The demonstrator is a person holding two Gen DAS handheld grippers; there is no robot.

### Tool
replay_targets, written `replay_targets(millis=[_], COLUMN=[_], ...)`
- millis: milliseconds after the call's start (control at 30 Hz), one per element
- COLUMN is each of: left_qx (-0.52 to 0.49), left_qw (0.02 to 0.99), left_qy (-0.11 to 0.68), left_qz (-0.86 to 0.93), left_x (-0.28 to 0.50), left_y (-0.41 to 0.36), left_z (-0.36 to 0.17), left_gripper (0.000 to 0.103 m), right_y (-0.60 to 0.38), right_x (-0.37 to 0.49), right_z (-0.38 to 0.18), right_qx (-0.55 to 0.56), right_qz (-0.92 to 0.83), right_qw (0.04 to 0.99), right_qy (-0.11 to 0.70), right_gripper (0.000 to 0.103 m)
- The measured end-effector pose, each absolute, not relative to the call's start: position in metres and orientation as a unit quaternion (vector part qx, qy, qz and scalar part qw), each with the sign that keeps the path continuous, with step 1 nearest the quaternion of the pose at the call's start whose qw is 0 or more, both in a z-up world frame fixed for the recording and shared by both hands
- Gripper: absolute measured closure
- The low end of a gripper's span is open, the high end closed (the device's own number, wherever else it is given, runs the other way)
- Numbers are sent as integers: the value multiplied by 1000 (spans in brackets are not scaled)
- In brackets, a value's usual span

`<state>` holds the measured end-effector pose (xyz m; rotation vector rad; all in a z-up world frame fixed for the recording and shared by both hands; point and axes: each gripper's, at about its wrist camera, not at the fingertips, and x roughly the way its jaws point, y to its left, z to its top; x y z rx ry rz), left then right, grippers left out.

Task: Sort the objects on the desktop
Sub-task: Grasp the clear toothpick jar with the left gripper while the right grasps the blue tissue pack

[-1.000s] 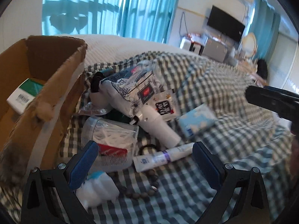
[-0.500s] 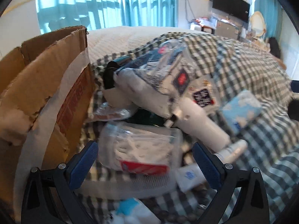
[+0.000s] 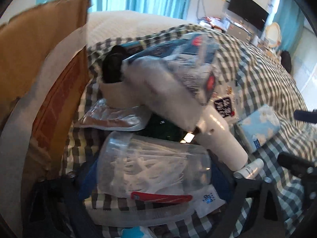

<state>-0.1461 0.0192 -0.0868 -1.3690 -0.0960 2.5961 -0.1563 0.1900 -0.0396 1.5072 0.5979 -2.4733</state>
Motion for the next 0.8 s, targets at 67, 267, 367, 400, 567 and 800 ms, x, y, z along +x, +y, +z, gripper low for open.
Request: replay_targets(millis=[67, 267, 367, 400, 567, 800], left_qx=[-465, -460, -457, -456, -452, -439], left_qw=[107, 100, 94, 92, 87, 94], left_qy=[-48, -46, -50, -51, -53, -52], left_qz=[878, 881, 883, 884, 886, 892], left_x=[-145, -135, -122, -120, -111, -108], left_y=[14, 12, 9, 9, 5, 11], left_z=[-86, -84, -84, -85, -87, -84], left_gripper=[8, 9, 9, 9, 9, 9], right_y=[189, 200, 201, 201, 193, 206], right_x=[-163, -185, -193, -195, -194, -176], right_z=[-46, -64, -70, -75, -82, -71], right_qx=[518, 548, 559, 564, 564, 551], right_qz=[-826, -812, -806, -803, -796, -809], right_qw=[89, 77, 74, 73, 68, 64], right_qy=[204, 184, 177, 179, 209, 195], right_gripper=[1, 4, 11, 12, 24, 36])
